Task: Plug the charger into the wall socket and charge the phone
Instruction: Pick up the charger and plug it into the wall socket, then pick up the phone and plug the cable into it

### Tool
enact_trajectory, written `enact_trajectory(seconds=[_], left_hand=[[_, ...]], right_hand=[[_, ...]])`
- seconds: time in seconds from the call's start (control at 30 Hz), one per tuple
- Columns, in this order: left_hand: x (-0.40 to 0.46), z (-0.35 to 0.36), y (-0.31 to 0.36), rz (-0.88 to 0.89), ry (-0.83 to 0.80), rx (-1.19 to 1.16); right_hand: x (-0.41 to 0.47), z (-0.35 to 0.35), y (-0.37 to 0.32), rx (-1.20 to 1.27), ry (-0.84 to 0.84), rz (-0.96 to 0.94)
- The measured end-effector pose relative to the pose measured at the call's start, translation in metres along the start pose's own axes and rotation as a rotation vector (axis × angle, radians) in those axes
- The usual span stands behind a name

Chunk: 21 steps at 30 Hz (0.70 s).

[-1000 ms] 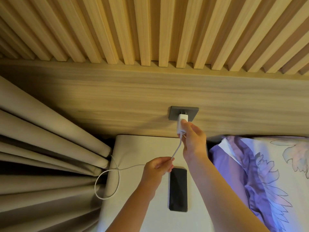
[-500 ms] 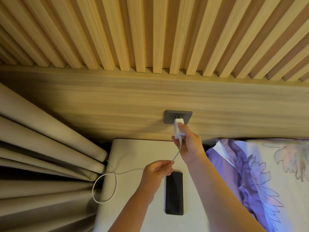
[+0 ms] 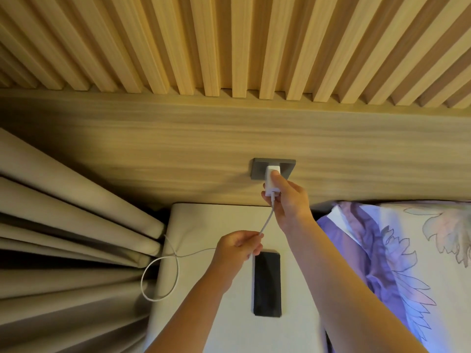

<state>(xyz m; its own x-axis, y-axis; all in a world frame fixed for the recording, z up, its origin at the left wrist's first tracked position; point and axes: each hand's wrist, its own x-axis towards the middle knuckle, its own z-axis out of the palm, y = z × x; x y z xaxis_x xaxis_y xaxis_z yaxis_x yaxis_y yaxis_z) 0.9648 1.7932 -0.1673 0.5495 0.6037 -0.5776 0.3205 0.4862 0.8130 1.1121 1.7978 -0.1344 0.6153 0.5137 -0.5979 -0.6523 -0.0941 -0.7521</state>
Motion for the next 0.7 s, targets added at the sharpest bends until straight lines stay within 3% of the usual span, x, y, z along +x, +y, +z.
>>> enact_trajectory(seconds=[0.23,0.43,0.53,0.6,0.7], left_hand=[[-0.017,0.001,0.004,-0.062,0.006,-0.105],[-0.019,0.002,0.005,-0.042,0.003,-0.207],[-0.019,0.0,-0.004,-0.036,0.012,-0.226],[-0.021,-0.006,-0.015,-0.004,0.014,-0.18],[-0.031,-0.015,-0.036,0.026,-0.024,0.083]], right_hand=[[-0.039,-0.043,0.039,-0.089,-0.101,0.072],[-0.098,-0.092,0.105,-0.357,-0.315,0.074],[-0.103,-0.095,0.114,-0.384,-0.252,0.067],[-0.103,-0.096,0.113,-0.364,-0.196,0.042],[-0.104,-0.098,0.105,-0.335,-0.211,-0.014]])
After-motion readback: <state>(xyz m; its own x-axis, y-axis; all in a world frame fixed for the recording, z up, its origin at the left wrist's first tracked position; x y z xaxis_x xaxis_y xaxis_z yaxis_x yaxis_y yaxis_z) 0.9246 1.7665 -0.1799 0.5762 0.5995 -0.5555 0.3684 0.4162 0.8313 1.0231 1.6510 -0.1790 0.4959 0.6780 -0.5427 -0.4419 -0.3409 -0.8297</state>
